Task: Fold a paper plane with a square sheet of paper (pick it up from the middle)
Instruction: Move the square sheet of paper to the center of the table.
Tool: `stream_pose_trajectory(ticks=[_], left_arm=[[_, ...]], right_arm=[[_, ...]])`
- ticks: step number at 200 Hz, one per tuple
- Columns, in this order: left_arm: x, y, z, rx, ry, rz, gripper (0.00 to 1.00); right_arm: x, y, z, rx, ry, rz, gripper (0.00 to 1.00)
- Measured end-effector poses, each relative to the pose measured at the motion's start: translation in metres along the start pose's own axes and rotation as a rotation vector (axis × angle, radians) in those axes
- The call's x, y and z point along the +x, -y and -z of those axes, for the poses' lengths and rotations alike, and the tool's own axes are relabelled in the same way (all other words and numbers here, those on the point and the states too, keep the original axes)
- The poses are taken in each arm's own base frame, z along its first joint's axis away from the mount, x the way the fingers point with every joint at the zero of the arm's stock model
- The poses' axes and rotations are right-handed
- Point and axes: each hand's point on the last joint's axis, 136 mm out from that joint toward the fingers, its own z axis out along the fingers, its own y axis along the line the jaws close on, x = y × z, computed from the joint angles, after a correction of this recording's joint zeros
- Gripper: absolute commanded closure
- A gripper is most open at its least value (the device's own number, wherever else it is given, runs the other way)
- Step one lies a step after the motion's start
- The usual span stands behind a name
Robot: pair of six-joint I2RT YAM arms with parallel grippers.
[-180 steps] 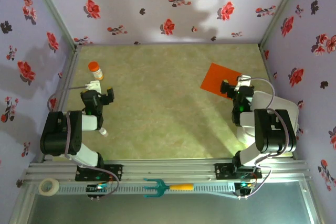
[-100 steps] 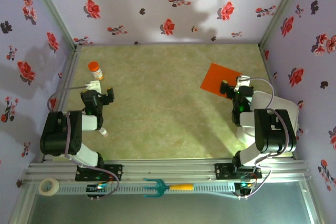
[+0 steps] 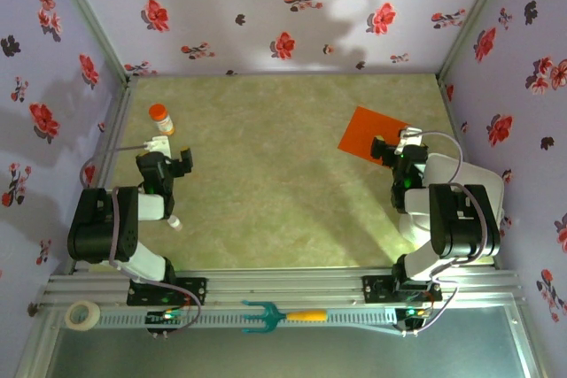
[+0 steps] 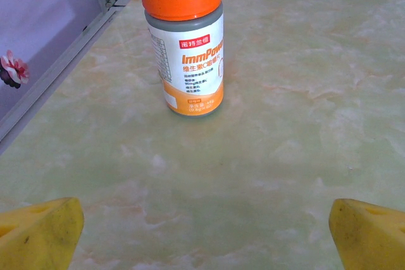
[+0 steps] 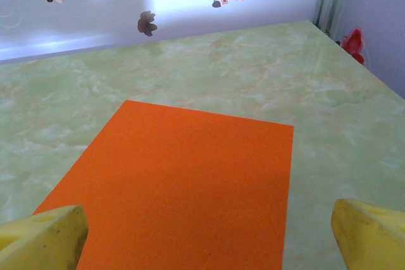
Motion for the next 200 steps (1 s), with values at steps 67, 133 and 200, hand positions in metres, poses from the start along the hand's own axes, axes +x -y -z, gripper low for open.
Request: stream_pose_trajectory(ticks=[67, 133, 200], left_arm=[[-0.005, 0.005, 0.002, 0.030, 0.012, 0.002, 0.00], [-0.072, -0.006, 0.029, -0.006, 0.065, 0.081, 0.00], [-0.101, -0.005, 0.043, 0.011, -0.028, 0.273, 0.00]], right_arm=[[0.001, -0.004, 0.001, -0.013, -0.010, 0.008, 0.01], [-0.041, -0.011, 0.017, -0.016, -0.099, -0.079, 0.01], [-0.060, -0.019, 0.028, -0.021, -0.229, -0.401, 0.01]])
